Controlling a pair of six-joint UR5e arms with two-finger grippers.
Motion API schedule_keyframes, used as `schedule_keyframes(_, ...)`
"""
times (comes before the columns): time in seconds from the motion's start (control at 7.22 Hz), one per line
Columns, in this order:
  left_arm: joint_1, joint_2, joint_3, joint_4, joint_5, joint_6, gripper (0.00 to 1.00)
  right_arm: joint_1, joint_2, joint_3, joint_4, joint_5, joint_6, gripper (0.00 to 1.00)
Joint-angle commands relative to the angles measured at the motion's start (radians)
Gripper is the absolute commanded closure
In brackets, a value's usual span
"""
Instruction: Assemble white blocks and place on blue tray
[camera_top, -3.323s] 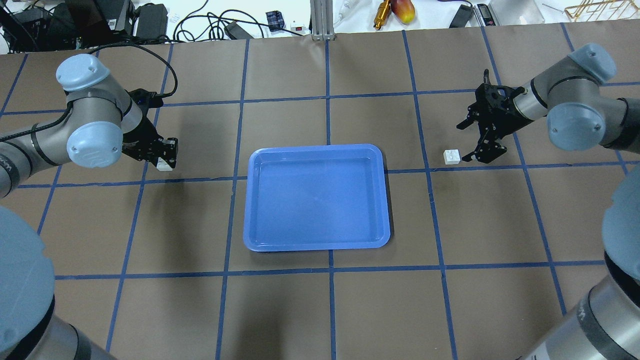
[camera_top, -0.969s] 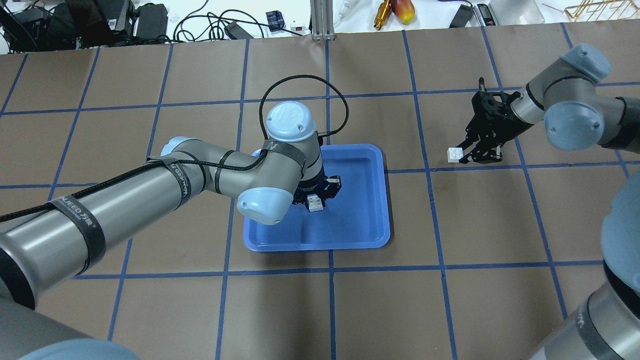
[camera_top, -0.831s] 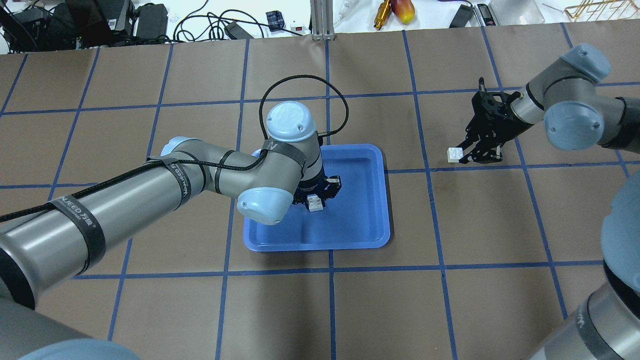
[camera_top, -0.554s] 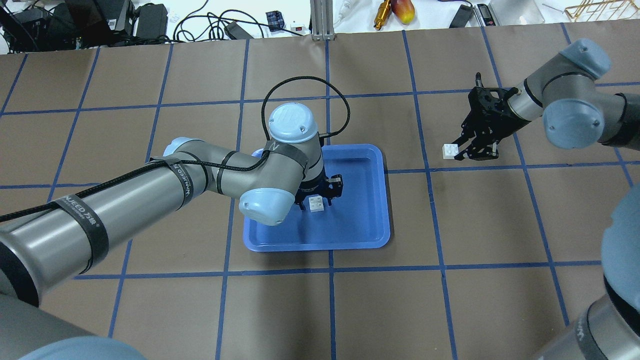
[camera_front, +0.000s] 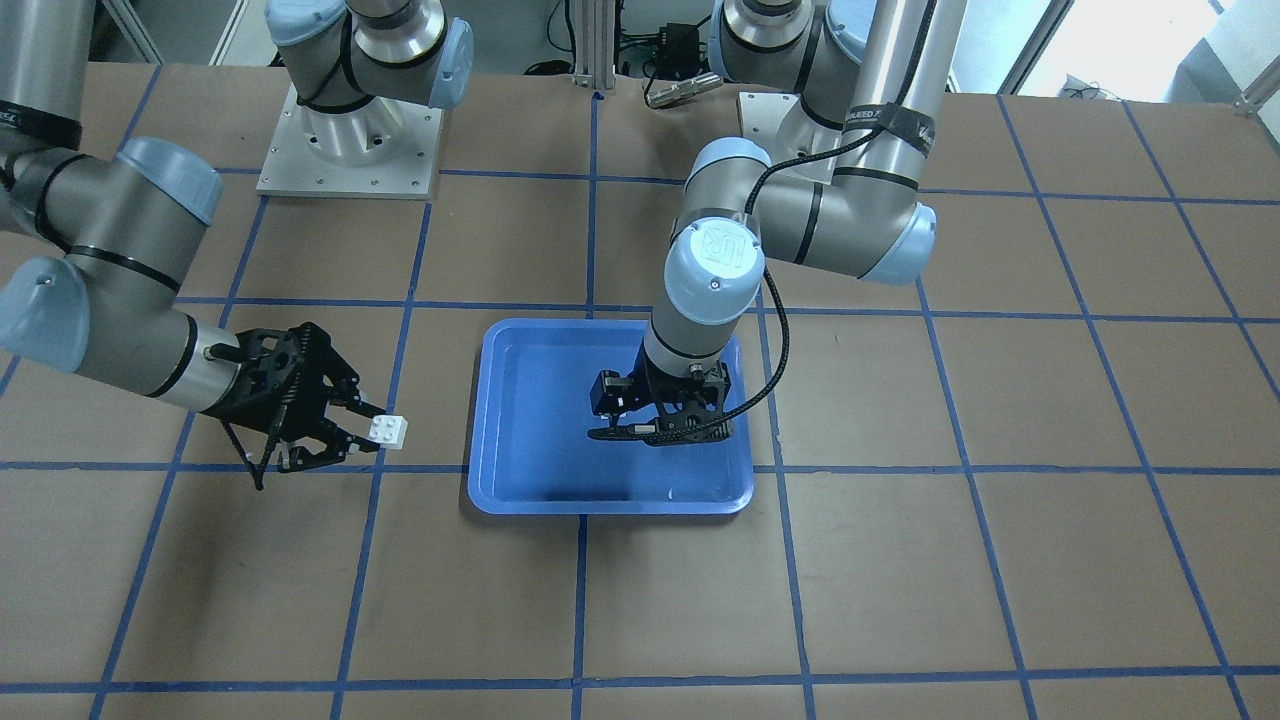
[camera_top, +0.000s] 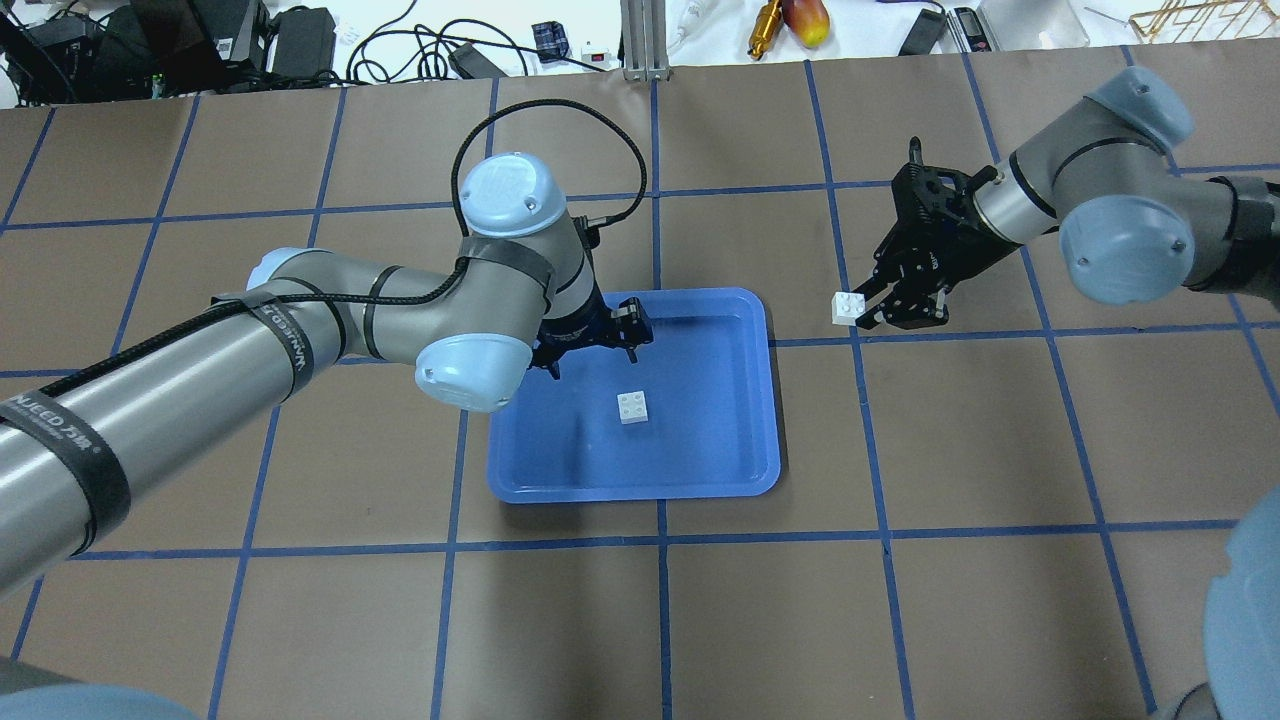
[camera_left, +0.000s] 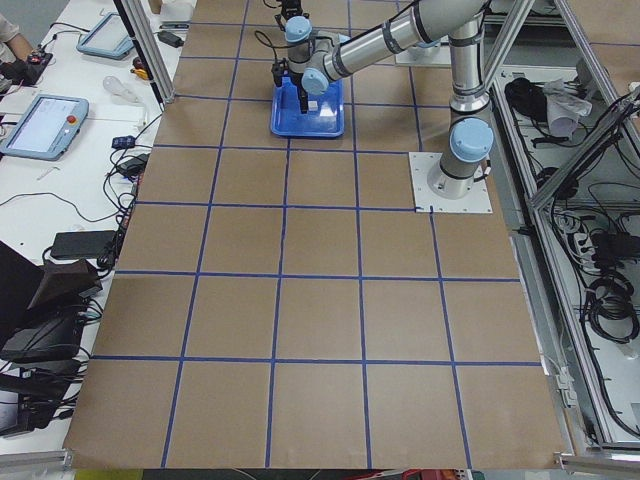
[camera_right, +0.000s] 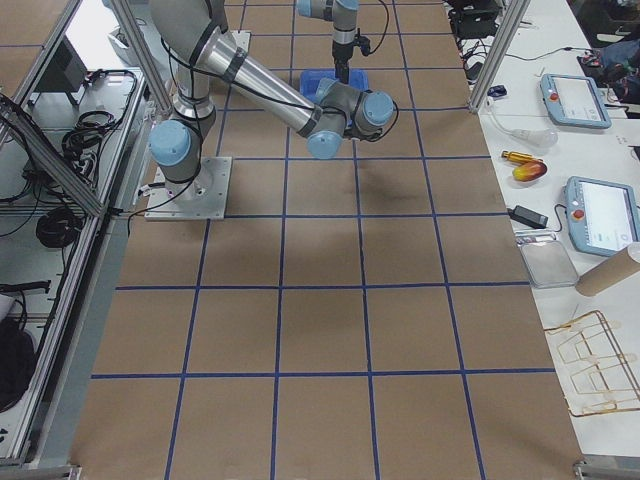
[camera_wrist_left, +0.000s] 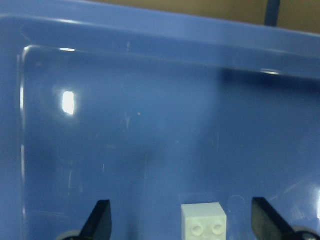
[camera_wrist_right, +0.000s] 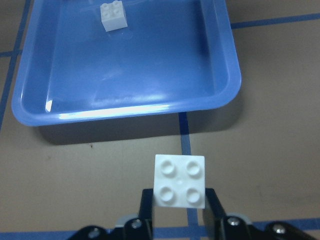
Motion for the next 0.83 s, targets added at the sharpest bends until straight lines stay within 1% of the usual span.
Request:
schedule_keyframes(0.0,0.052,0.031,-0.055,-0.004,-0.02,0.127,0.06,0.086,-0.006,0.004,-0.011,0.028,0.044,1.0)
schedule_keyframes(0.14,0.06,0.032,-0.075,-0.004,-0.024,0.128,0.3,0.144,-0.004,0.005,-0.02,0.034,0.047,1.0)
schedule_keyframes(0.28,0.067,0.032,-0.091,-0.003,-0.061,0.128,0.57,0.185,-0.003,0.012,-0.044,0.036,0.096,1.0)
schedule_keyframes(0.42,0.066,0.036,-0.095,-0.001,-0.081,0.125,0.75,0.228,-0.001,0.022,-0.076,0.031,0.182,1.0)
schedule_keyframes(0.55,0.064,0.033,-0.097,-0.003,-0.08,0.122,0.83,0.277,0.008,0.038,-0.16,0.025,0.236,1.0)
schedule_keyframes(0.69,0.061,0.024,-0.096,-0.003,-0.083,0.105,0.89,0.299,0.017,0.064,-0.254,0.028,0.244,1.0)
